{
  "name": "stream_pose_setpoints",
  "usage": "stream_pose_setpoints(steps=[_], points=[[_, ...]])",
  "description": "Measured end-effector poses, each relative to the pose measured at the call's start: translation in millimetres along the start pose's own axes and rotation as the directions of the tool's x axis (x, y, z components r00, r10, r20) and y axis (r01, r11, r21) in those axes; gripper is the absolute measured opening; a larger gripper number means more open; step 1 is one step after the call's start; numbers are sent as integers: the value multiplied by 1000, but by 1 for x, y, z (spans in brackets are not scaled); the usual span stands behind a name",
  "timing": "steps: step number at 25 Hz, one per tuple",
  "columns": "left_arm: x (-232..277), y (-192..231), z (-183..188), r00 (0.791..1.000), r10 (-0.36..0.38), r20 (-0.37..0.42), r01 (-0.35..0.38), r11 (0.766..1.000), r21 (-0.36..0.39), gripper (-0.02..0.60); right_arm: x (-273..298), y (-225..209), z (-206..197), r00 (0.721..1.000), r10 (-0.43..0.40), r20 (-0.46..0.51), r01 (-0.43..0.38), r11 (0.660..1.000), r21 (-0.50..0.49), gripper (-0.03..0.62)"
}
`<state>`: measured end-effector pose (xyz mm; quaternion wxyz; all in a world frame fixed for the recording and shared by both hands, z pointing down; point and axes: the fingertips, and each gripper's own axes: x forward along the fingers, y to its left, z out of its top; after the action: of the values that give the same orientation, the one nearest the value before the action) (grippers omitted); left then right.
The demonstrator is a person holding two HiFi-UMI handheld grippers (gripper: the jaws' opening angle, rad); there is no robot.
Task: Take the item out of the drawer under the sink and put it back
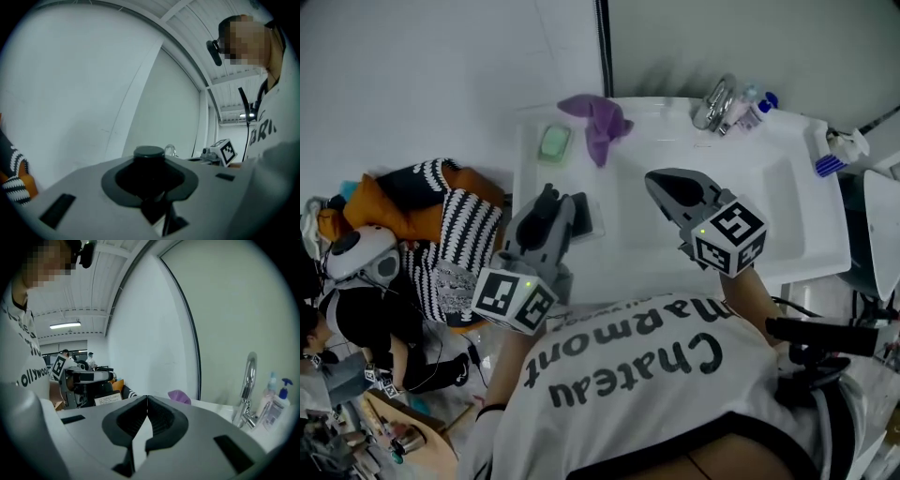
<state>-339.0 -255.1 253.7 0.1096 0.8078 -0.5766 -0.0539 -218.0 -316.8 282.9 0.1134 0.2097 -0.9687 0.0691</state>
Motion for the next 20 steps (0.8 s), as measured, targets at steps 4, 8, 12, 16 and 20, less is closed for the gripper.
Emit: stream_pose_setpoints(steps=[4, 8, 12, 16, 20], points=[[18, 11, -8, 1000, -5, -24, 5, 1000, -15, 87, 13, -16, -12, 1000, 12, -4, -12, 998, 67, 11], [37, 23, -21, 996, 1, -92, -1, 1000, 3, 87, 28, -19, -23, 999, 39, 5, -39, 989, 141, 11], [54, 35, -30, 988, -2, -152, 3, 1000, 7, 87, 48, -13, -33, 997, 79, 7, -79, 976, 203, 11], [79, 49, -36, 984, -27, -178, 30, 999, 14, 87, 70, -23, -34, 995, 96, 22, -98, 967, 234, 11], [97, 60, -43, 976, -61, -208, 68, 997, 25, 87, 86, -29, -41, 996, 85, 20, -87, 962, 260, 11]])
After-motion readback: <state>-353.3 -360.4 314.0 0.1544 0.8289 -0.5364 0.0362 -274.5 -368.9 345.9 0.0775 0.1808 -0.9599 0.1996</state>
